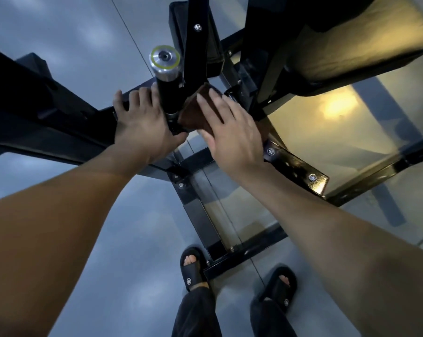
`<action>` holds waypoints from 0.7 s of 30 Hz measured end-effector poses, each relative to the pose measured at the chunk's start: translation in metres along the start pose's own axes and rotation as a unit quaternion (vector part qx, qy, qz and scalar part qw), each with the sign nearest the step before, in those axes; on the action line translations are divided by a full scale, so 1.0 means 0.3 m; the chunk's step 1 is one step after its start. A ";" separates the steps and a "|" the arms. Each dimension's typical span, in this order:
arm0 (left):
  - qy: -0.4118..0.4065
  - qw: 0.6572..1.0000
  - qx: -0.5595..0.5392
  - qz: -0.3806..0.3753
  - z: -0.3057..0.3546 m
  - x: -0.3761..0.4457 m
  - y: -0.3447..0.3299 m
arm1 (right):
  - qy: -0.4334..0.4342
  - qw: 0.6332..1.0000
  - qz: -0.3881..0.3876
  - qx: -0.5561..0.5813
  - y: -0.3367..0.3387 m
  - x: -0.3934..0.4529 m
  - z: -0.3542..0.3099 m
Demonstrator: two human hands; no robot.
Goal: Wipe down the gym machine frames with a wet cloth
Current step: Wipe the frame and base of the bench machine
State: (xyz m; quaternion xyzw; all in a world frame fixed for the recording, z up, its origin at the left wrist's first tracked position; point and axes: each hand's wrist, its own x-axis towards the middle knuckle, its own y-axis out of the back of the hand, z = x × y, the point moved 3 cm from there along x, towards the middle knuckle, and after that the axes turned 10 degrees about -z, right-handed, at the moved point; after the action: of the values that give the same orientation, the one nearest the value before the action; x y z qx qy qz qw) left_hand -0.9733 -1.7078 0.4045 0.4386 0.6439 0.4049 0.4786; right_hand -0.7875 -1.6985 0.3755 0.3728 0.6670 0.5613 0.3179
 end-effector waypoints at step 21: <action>0.000 1.000 0.010 0.010 0.002 -0.003 -0.010 | -0.089 0.995 -0.029 0.044 0.022 -0.183 0.085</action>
State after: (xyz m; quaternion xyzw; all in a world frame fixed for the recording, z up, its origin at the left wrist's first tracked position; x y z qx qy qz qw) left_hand -0.9731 -1.7096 0.4019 0.4499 0.6435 0.4029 0.4703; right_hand -0.7365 -1.7319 0.3779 0.4154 0.6707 0.4862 0.3757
